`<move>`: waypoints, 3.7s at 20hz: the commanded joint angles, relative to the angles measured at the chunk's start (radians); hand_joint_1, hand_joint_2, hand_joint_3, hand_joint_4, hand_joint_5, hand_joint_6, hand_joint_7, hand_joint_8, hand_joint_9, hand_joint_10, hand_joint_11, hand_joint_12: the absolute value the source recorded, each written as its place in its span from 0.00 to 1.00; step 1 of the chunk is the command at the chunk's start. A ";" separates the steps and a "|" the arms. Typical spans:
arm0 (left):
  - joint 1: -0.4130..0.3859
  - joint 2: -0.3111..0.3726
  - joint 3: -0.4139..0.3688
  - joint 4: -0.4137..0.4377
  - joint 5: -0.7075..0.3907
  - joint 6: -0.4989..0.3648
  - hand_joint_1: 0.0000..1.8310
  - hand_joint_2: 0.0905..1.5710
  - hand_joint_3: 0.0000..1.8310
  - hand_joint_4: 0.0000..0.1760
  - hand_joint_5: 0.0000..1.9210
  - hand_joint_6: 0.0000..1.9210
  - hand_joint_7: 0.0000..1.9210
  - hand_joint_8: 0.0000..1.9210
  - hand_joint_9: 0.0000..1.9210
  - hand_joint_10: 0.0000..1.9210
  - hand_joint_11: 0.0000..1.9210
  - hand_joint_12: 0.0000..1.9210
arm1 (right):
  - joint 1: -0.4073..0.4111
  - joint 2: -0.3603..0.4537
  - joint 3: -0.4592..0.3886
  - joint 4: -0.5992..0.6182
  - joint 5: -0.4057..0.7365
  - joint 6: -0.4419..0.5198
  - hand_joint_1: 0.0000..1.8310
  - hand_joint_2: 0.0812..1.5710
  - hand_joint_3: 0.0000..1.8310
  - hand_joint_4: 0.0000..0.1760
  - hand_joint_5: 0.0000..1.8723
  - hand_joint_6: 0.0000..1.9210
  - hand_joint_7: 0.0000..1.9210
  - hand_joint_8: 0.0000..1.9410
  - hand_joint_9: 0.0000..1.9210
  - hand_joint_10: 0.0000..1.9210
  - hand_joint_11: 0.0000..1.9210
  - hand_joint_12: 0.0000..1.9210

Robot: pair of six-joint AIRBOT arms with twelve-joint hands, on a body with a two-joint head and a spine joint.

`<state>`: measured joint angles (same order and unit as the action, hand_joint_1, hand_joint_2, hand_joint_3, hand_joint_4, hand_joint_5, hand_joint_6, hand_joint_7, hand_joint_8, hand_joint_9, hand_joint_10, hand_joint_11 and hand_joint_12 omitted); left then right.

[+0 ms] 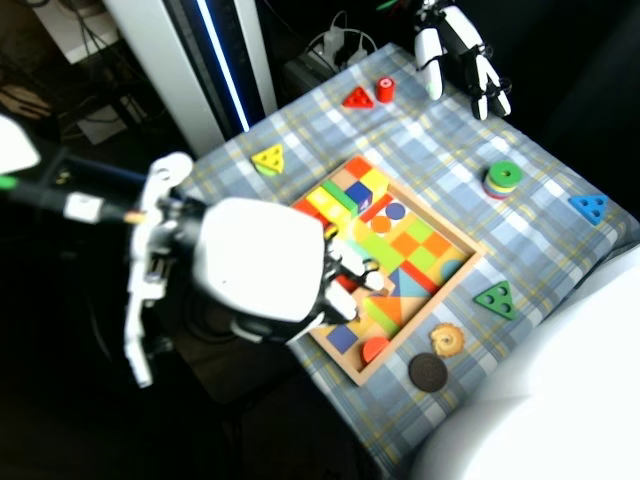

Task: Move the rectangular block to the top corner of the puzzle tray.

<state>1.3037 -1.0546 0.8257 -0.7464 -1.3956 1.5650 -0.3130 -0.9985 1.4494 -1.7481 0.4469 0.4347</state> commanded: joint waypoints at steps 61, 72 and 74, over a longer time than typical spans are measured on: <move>0.001 0.006 0.002 0.038 -0.100 -0.010 0.36 0.86 0.00 0.57 0.24 0.00 0.04 0.00 0.04 0.00 0.00 0.00 | -0.115 -0.032 0.061 -0.171 -0.088 0.056 0.86 0.73 0.00 0.00 0.27 0.00 0.74 1.00 0.84 1.00 0.88 1.00; 0.001 0.006 0.002 0.038 -0.100 -0.010 0.41 0.85 0.00 0.52 0.24 0.00 0.04 0.00 0.03 0.00 0.00 0.00 | -0.127 -0.055 0.104 -0.164 -0.103 0.072 0.91 0.72 0.00 0.00 0.25 0.00 0.73 1.00 0.84 1.00 0.88 1.00; 0.001 0.006 0.001 0.038 -0.100 -0.010 0.39 0.86 0.00 0.57 0.24 0.00 0.04 0.00 0.04 0.00 0.00 0.00 | -0.127 -0.067 0.121 -0.154 -0.103 0.072 0.93 0.71 0.00 0.00 0.26 0.00 0.77 1.00 0.87 1.00 0.91 1.00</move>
<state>1.3090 -1.0546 0.8257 -0.7444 -1.3819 1.5642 -0.4355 -1.0611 1.5673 -1.8843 0.3717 0.5198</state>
